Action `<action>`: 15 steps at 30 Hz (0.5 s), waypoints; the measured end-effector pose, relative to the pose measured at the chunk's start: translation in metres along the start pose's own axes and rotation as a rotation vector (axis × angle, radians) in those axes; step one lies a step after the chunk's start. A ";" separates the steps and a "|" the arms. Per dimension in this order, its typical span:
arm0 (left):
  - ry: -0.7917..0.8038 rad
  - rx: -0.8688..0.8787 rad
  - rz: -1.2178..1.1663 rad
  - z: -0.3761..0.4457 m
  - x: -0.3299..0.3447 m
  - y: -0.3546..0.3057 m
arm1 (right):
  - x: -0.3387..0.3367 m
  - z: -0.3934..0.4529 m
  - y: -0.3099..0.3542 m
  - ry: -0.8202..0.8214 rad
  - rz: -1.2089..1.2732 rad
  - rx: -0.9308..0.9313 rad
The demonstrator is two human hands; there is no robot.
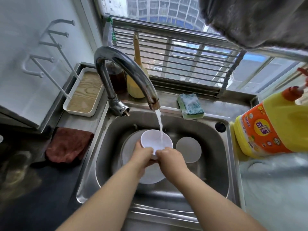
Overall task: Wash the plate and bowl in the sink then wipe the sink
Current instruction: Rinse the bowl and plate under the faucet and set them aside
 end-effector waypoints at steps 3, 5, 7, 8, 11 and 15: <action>0.062 -0.048 -0.005 0.001 -0.004 0.003 | -0.001 -0.002 -0.010 0.037 -0.015 -0.065; 0.142 -0.101 -0.047 0.005 -0.015 0.005 | -0.001 0.000 -0.021 0.037 -0.105 -0.111; 0.053 -0.082 -0.057 0.002 -0.007 0.005 | 0.005 0.001 -0.011 0.066 -0.096 -0.036; -0.014 -0.050 -0.065 0.003 -0.002 0.007 | 0.009 0.002 -0.008 0.052 -0.050 -0.015; 0.043 -0.066 -0.043 0.003 -0.001 0.005 | 0.003 -0.001 -0.010 0.026 0.000 -0.068; 0.098 -0.110 -0.042 -0.001 -0.005 0.003 | 0.009 -0.001 -0.018 0.033 -0.068 -0.047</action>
Point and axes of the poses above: each hand's wrist, its own z-axis towards the middle knuckle, its own x-axis out of the palm, y = z × x, the point moved 4 cm from there along z, towards the middle knuckle, and after that the axes turned 13 degrees about y, right-handed, at the moved point
